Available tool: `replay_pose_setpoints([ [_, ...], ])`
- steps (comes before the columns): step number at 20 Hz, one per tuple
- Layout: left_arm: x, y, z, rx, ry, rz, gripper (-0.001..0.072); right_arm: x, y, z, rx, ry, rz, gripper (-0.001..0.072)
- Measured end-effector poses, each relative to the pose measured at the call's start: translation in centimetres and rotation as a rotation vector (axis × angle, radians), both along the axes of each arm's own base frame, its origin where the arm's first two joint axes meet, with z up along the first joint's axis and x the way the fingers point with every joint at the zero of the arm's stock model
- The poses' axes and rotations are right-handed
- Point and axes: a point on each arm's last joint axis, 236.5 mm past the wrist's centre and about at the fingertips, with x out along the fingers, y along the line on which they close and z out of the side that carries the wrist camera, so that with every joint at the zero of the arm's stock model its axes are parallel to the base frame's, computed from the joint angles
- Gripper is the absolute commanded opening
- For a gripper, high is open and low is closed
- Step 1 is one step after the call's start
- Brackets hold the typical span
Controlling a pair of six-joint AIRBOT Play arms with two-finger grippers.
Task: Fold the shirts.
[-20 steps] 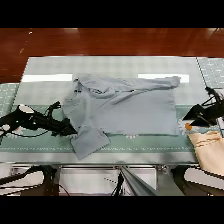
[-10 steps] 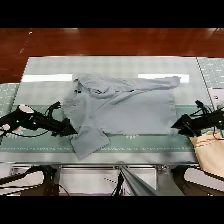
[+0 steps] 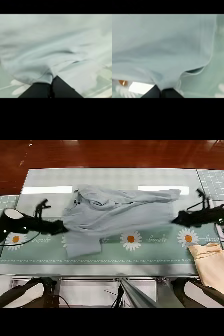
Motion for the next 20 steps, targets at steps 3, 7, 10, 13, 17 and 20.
replay_pose_setpoints([
  [3,4.5,0.4,11.6,0.036,-0.347,0.014,0.003,4.0,0.2,11.5,-0.062,-0.327,0.012,0.002],
  [7,4.3,-0.1,32.4,0.088,-0.886,0.028,0.003,3.9,1.0,28.4,-0.139,-0.744,-0.016,0.0019],
  [10,-0.7,-0.8,45.5,0.147,-1.226,0.03,0.003,0.2,2.3,39.4,-0.19,-1.01,-0.03,0.002],
  [13,-6.3,-1.1,53.5,0.215,-1.435,0.05,0.003,-4.9,3.4,47.9,-0.244,-1.222,-0.061,0.002],
  [17,-12.6,-0.9,57.9,0.34,-1.54,0.055,0.003,-12.1,3.4,55.0,-0.343,-1.416,-0.158,0.0019],
  [20,-15.7,-0.2,59.7,0.409,-1.58,0.097,0.0029,-15.7,3.2,57.2,-0.389,-1.474,-0.217,0.0019],
])
